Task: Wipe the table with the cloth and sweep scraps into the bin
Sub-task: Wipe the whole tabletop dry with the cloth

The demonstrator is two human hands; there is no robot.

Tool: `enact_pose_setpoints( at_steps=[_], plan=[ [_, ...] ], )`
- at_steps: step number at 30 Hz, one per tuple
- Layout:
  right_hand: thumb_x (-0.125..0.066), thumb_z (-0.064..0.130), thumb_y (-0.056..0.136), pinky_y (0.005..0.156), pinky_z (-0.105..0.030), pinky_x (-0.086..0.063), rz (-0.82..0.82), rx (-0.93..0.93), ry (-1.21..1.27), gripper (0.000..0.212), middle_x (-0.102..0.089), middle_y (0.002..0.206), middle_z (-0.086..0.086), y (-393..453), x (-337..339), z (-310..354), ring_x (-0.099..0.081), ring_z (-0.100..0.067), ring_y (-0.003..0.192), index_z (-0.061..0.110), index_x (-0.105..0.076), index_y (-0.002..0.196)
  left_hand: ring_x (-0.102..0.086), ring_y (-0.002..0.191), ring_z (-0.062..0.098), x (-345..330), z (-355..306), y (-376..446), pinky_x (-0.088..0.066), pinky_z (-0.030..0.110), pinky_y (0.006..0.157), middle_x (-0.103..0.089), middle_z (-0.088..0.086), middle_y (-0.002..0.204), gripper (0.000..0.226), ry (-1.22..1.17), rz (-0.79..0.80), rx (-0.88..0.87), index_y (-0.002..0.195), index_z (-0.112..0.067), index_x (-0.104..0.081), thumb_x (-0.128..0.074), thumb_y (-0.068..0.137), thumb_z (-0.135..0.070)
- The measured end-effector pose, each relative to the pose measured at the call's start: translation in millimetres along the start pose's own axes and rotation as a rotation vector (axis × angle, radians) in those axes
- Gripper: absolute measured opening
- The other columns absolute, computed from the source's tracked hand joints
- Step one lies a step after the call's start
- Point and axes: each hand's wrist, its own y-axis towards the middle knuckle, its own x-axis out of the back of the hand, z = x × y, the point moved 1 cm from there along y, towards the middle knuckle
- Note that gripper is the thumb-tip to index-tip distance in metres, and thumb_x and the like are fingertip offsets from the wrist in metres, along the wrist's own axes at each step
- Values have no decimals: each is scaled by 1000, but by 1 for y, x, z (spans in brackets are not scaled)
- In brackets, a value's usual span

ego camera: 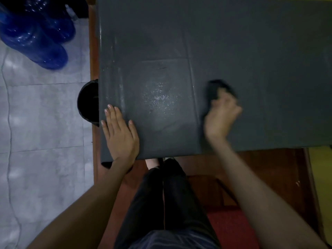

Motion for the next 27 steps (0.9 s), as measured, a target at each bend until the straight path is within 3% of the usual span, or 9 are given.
enact_pose_setpoints(
  at_steps=[3,5,11,14,16,19,21,24,27],
  plan=[
    [-52,6,88,82,-37,-39,213,645,3,55,-52,141,1,-91,-7,52,-52,-29,108,17,-46,142,-11,153,26,-1,6,-1,-2,41,125,-15,15,165,57,-17,-16,-11,156,-2,-17,-31,106,-26],
    [-54,6,80,76,-37,-42,255,696,-23,71,-47,144,10,-100,3,29,-46,-26,105,27,-38,146,-11,153,26,0,6,-1,-3,42,125,-16,15,165,57,-15,-17,-22,156,-3,-17,-31,106,-25],
    [-43,10,98,89,-45,-41,100,-26,-206,45,-50,141,-9,-47,50,-134,-47,-41,105,17,-45,142,-10,154,26,0,4,0,-2,43,125,-15,14,165,57,-5,-13,-9,156,-2,-16,-28,105,-26],
    [-45,5,97,94,-43,-34,-37,-285,-110,40,-52,133,-16,-46,47,-115,-48,-41,109,9,-49,136,-9,154,26,0,3,-1,-2,43,125,-14,15,165,57,-10,-15,-2,156,-3,-15,-28,105,-25],
    [-52,-4,89,92,-40,-39,-21,28,18,49,-52,132,-11,-68,32,-63,-50,-36,107,10,-48,135,-9,154,26,1,3,-1,-2,44,125,-14,15,165,57,-18,-11,-6,156,-3,-15,-28,106,-25],
    [-68,5,78,82,-36,-47,258,670,32,72,-51,139,4,-124,19,-8,-48,-27,106,23,-42,142,-10,154,26,1,6,-1,-4,46,125,-15,15,165,57,-32,-12,-19,156,-4,-14,-29,106,-27],
    [-63,11,81,80,-36,-48,351,804,-43,70,-51,141,9,-127,23,-31,-48,-24,110,28,-39,145,-10,153,26,2,7,-1,-6,47,125,-14,15,165,57,-34,3,-24,156,-5,-14,-29,106,-28],
    [-44,11,83,88,-33,-41,289,616,-171,60,-53,140,4,-92,50,-117,-49,-25,106,24,-47,141,-11,153,27,4,6,-2,-7,48,125,-15,16,165,58,-21,1,-21,156,-4,-15,-32,105,-26],
    [-57,-4,80,88,-41,-39,249,139,-302,65,-51,140,-11,-52,86,-210,-49,-39,103,17,-46,140,-11,153,28,6,2,-1,-4,53,124,-14,17,165,58,22,9,-14,156,-3,-15,-32,104,-22]
  ],
)
